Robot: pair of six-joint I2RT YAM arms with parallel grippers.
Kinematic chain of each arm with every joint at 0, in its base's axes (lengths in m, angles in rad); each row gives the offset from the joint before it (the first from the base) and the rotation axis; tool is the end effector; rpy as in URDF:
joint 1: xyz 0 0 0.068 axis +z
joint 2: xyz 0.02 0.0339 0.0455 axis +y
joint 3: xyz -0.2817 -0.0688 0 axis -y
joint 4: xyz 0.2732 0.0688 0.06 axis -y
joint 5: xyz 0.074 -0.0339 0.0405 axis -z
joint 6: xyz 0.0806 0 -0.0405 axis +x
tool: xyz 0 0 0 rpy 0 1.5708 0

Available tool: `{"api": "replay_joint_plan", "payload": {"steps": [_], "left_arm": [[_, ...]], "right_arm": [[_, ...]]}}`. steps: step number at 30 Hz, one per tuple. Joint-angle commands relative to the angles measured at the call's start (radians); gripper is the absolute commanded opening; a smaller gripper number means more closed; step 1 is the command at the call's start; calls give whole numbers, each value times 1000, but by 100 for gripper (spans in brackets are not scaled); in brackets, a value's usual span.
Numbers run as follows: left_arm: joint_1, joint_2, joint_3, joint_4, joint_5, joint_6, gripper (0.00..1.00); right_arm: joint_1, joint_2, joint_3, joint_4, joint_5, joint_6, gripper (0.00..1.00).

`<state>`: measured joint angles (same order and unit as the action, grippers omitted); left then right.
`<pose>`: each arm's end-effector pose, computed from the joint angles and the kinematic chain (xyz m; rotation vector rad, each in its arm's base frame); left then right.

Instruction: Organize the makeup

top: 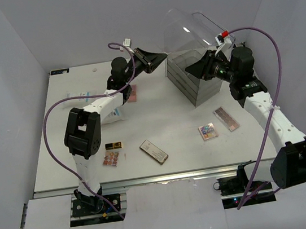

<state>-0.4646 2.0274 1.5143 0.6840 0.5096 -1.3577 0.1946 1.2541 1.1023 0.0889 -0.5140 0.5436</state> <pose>0.4776 -0.2833 0.3091 -0.2499 1.6922 -1.7942 0.3409 0.1076 0.3901 -0.1158 1.7146 0.9742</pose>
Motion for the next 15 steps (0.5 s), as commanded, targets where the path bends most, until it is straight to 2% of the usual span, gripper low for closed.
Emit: {"api": "replay_joint_plan", "payload": {"steps": [1, 7, 9, 10, 13, 15], "left_arm": [[-9, -69, 50, 31, 23, 8, 6], [4, -109, 23, -22, 23, 25, 34], [21, -136, -2, -41, 18, 47, 47], [28, -160, -28, -49, 13, 55, 51], [72, -246, -124, -78, 6, 106, 74], [108, -313, -205, -87, 9, 139, 79]], "right_arm": [[16, -15, 30, 71, -9, -7, 25], [15, -2, 73, 68, -22, -10, 12], [14, -1, 84, 71, -26, -12, 10], [14, -2, 90, 71, -28, -14, 9], [14, -9, 104, 77, -35, -13, 9], [14, -13, 112, 81, -38, -11, 8]]}}
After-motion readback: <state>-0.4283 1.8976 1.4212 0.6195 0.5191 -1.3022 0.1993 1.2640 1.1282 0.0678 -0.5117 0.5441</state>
